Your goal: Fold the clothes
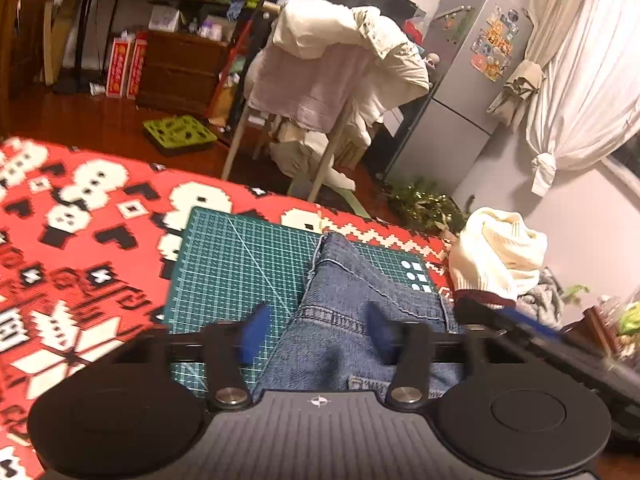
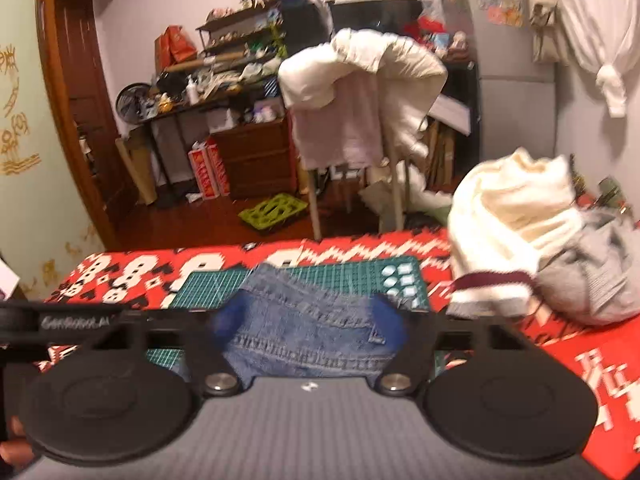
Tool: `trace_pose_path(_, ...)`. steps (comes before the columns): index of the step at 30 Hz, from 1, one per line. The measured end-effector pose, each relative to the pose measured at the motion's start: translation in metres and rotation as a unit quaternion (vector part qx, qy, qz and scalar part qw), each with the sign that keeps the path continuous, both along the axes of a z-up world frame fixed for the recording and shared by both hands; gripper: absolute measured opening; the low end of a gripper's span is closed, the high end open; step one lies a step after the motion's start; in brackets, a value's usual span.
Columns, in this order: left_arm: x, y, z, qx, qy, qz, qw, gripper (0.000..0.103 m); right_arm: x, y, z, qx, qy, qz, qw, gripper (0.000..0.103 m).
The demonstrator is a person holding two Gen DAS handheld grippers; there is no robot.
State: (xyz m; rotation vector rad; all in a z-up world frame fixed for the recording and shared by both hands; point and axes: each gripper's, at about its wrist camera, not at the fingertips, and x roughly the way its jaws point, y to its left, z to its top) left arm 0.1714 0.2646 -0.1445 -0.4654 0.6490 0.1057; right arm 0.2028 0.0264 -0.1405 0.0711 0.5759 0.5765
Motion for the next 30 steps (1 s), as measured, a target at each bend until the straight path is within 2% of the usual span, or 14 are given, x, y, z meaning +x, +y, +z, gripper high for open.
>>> trace_pose_path(1,0.003,0.002,-0.002,-0.009,0.003,-0.003,0.9999,0.026,0.002,0.001,-0.004,0.008,0.011,0.009,1.0,0.036)
trace_pose_path(2,0.005,0.004,-0.006,-0.018,0.008,-0.008,0.9998,0.015,0.003,0.001,-0.009,0.016,0.022,0.017,0.999,0.023)
trace_pose_path(3,0.006,0.004,-0.01,-0.025,0.012,-0.013,0.9995,0.004,0.004,0.002,-0.013,0.023,0.031,0.026,0.999,0.019)
trace_pose_path(4,0.007,0.004,-0.013,-0.031,0.015,-0.018,0.9992,0.003,0.004,0.005,-0.016,0.025,0.037,0.038,0.998,0.018)
trace_pose_path(6,0.009,0.008,-0.02,-0.06,0.022,-0.027,0.9976,0.0,0.006,0.01,-0.023,0.03,0.049,0.055,0.997,0.008)
trace_pose_path(10,0.013,0.012,-0.032,-0.093,0.037,-0.032,0.9945,0.0,0.01,0.024,-0.045,0.025,0.08,0.065,0.994,0.007)
trace_pose_path(15,0.016,0.014,-0.05,-0.128,0.059,-0.034,0.9894,0.0,0.017,0.023,-0.069,0.017,0.112,0.051,0.992,0.0)
trace_pose_path(21,0.017,0.008,-0.05,-0.114,0.069,-0.04,0.9903,0.001,0.017,0.019,-0.069,-0.011,0.113,0.028,0.993,0.0)
trace_pose_path(30,0.016,0.01,-0.05,-0.112,0.072,-0.04,0.9903,0.002,0.026,-0.027,-0.066,-0.006,0.143,-0.048,0.989,0.0)
